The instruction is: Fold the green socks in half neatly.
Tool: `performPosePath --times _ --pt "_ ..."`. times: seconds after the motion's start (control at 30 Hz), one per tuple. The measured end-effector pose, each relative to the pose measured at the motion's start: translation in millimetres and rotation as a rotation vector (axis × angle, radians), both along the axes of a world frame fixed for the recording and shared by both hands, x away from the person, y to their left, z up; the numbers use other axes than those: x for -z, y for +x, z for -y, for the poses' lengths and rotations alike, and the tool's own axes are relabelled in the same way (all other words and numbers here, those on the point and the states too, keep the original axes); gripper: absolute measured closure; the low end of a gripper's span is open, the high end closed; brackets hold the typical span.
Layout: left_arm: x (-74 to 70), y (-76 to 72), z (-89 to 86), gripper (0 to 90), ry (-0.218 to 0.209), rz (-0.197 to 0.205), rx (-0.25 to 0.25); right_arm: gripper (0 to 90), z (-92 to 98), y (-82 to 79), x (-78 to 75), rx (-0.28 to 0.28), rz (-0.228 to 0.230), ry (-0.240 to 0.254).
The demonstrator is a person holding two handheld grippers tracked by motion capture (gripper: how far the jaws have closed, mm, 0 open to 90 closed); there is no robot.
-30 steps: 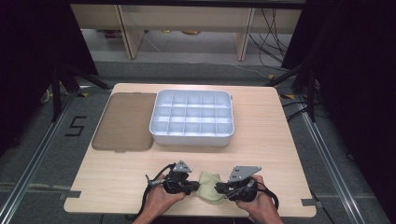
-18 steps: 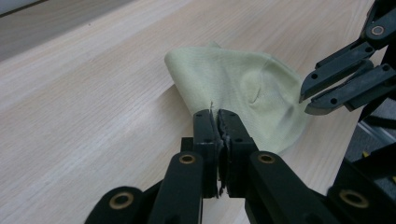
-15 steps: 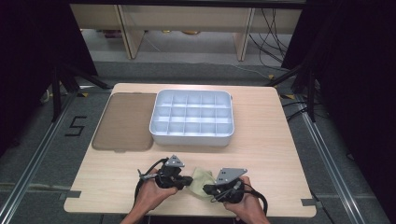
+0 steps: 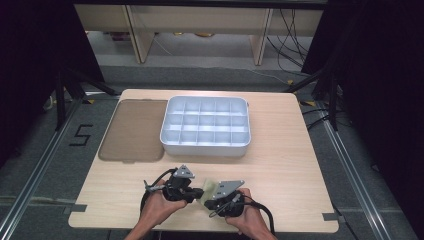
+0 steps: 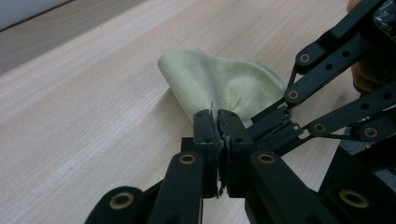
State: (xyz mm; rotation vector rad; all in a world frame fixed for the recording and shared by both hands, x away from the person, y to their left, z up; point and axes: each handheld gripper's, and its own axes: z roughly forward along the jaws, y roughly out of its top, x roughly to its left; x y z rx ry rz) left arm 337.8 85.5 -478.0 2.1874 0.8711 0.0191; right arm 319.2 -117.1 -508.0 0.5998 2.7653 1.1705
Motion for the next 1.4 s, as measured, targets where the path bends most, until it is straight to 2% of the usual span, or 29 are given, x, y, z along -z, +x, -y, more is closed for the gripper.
performPosePath --times 0.03,0.07,0.27,0.4,0.47,0.5,0.53,0.8,0.87,0.93,1.0,1.03,1.07,1.2,1.37,1.4 --pt "0.3 -0.8 1.1 86.4 -0.004 0.003 -0.007 88.1 -0.3 0.5 -0.7 0.004 -0.006 -0.006" --pt "-0.7 0.0 0.0 86.4 0.02 0.013 0.008 88.2 -0.2 0.9 -0.7 0.002 -0.006 -0.005" --pt "-1.1 -1.3 0.7 86.3 0.012 0.009 0.006 88.1 2.6 1.8 -2.1 0.006 -0.001 0.009" --pt "-0.6 -1.4 0.4 86.3 0.009 0.009 0.004 88.1 16.9 9.2 -12.3 0.08 -0.008 0.05" --pt "-0.7 -1.3 0.5 86.3 0.013 0.011 0.008 88.1 22.7 15.8 -15.2 0.102 0.005 0.061" --pt "-0.7 -1.5 0.7 86.3 0.01 0.012 0.007 88.1 22.7 15.8 -15.2 0.102 0.005 0.061" --pt "-0.6 -2.1 1.8 86.2 -0.005 0.008 -0.006 88.1 27.3 20.7 -16.0 0.13 0.014 0.071" --pt "-2.6 -1.8 2.5 86.2 0.01 0.011 0.017 88.1 31.5 31.5 -14.4 0.156 0.013 0.084" --pt "-2.5 -2.8 4.0 86.2 -0.004 0.011 0.001 88.1 30.1 34.1 -13.0 0.165 0.011 0.083" --pt "-3.6 -2.5 3.6 86.2 0.011 0.019 0.023 88.2 27.3 38.0 -9.7 0.161 0.024 0.074" --pt "-3.0 -3.5 5.9 86.2 0.003 0.023 0.011 88.2 25.0 41.3 -5.9 0.173 0.035 0.04" --pt "-2.9 -2.9 5.6 86.2 0.012 0.024 0.02 88.2 24.8 41.9 -5.2 0.17 0.029 0.034" --pt "-3.0 -2.3 5.2 86.2 0.016 0.026 0.028 88.2 24.3 43.2 -3.8 0.166 0.043 0.033" --pt "-2.9 -3.2 5.8 86.2 0.015 0.024 0.024 88.2 25.0 45.2 -3.5 0.182 0.044 0.016" --pt "-3.0 -2.4 5.1 86.2 0.016 0.031 0.021 88.2 26.8 45.6 -4.6 0.19 0.044 0.023" --pt "-3.2 -2.2 4.6 86.2 0.015 0.033 0.021 88.2 29.9 45.3 -7.6 0.193 0.046 0.038"
